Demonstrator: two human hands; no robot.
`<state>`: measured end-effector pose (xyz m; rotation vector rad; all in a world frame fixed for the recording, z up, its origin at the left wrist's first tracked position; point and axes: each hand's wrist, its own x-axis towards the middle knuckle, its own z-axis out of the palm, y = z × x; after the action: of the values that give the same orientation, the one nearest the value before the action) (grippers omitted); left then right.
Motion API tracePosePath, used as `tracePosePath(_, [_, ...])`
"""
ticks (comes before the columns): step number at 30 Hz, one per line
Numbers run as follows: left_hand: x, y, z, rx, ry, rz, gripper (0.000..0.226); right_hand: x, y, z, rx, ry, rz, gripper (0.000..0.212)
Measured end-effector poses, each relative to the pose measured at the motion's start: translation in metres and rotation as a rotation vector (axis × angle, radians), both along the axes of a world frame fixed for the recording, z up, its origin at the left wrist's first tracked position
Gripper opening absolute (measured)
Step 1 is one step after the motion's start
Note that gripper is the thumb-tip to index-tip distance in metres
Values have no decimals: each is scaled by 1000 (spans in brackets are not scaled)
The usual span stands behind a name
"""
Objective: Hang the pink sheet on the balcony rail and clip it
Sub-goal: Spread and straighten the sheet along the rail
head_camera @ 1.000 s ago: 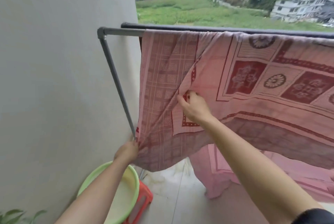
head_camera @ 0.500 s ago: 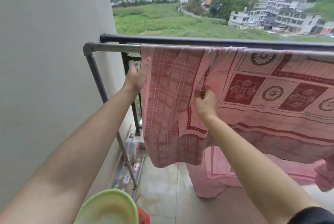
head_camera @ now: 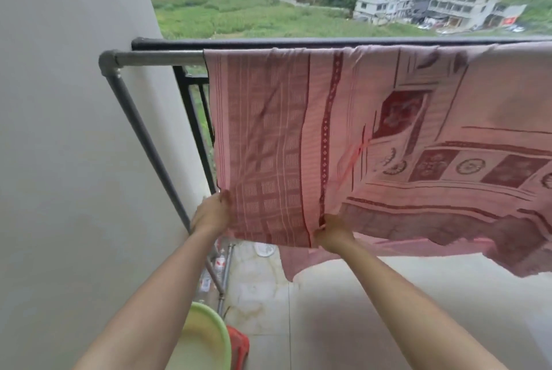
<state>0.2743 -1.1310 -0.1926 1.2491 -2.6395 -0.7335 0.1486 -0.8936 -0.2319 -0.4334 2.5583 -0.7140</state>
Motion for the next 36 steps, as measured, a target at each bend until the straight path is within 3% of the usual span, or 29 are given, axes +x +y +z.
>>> tracePosePath(2, [23,7,-32,29,-148,-2,41,9,-3,-1,57,40,-13,40])
tracePosePath(6, [42,-2,-34,195,-242,8,41,-1,-24,54,-278,211,-165,63])
tracePosePath(8, [31,-9,-1,267,-70,49,52,-12,-32,93,-389,366,-154,68])
tracePosePath(12, [-12,-18,100,331,507,45,71,-25,-44,172,-538,724,-75,75])
tracePosePath(16, [-52,-18,188,487,811,-95,88,-42,-47,231,-443,1000,11,73])
tracePosePath(18, [-65,-15,211,497,847,-78,90,-53,-47,245,-361,990,46,73])
tracePosePath(21, [-78,-14,225,426,937,83,71,-67,-46,255,-232,912,72,72])
tracePosePath(25, [-91,-23,234,655,983,180,54,-78,-52,256,-112,873,162,68])
tracePosePath(27, [-90,-33,232,631,1035,158,15,-79,-61,253,-64,870,211,65])
tracePosePath(30, [-71,-69,229,430,1076,245,46,-75,-81,253,-65,896,263,62])
tracePosePath(36, [-14,-157,213,156,1098,547,37,-38,-139,257,-73,1014,582,64])
